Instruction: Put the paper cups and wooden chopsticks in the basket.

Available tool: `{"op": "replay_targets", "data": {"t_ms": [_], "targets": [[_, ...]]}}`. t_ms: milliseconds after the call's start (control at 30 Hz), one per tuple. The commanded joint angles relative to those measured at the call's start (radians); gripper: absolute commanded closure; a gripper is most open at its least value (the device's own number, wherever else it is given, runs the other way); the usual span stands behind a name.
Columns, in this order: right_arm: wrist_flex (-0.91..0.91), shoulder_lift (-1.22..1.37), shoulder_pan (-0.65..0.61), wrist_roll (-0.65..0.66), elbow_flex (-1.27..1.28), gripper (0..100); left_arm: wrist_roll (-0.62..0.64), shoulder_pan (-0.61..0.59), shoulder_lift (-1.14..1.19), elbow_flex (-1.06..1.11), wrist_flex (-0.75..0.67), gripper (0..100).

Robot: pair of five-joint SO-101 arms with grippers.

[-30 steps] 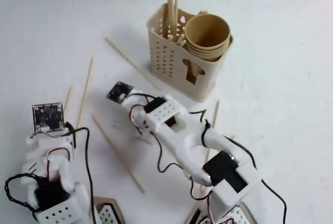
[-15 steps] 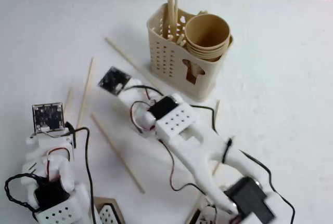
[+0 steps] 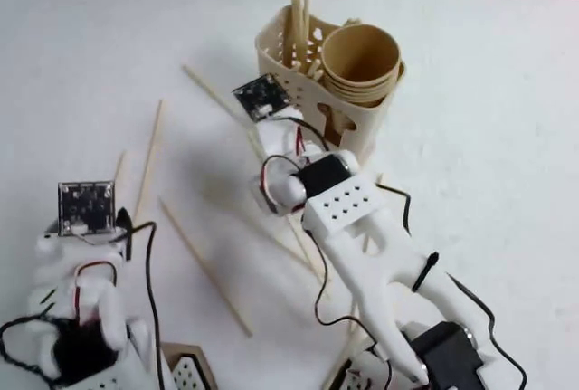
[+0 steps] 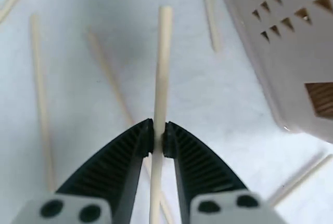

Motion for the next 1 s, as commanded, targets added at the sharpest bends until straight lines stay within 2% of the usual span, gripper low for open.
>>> {"op": "replay_targets", "data": {"t_ms": [0, 100, 200, 333, 600, 967], "targets": [[-0.001, -0.036, 0.019, -0.011, 0.000, 98.1, -0.049, 0.015, -0.004, -0.138, 0.061, 75], [-0.001, -0.035, 0.021, -0.012, 0.009, 98.1, -0.086, 0.015, 0.022, -0.173, 0.095, 75], [-0.045, -0.035, 0.021, -0.015, 0.040, 98.1, -0.104, 0.015, 0.151, -0.235, 0.101, 72], [-0.134, -0.036, 0.021, -0.087, 0.107, 98.1, -0.146, 0.015, 0.432, -0.381, 0.098, 72], [-0.211, -0.036, 0.050, -0.097, 0.186, 98.1, -0.264, 0.016, 1.036, -0.652, 0.038, 71], [-0.277, -0.036, 0.061, -0.097, 0.241, 98.1, -0.288, 0.035, 1.847, -1.171, 0.163, 64]]}}
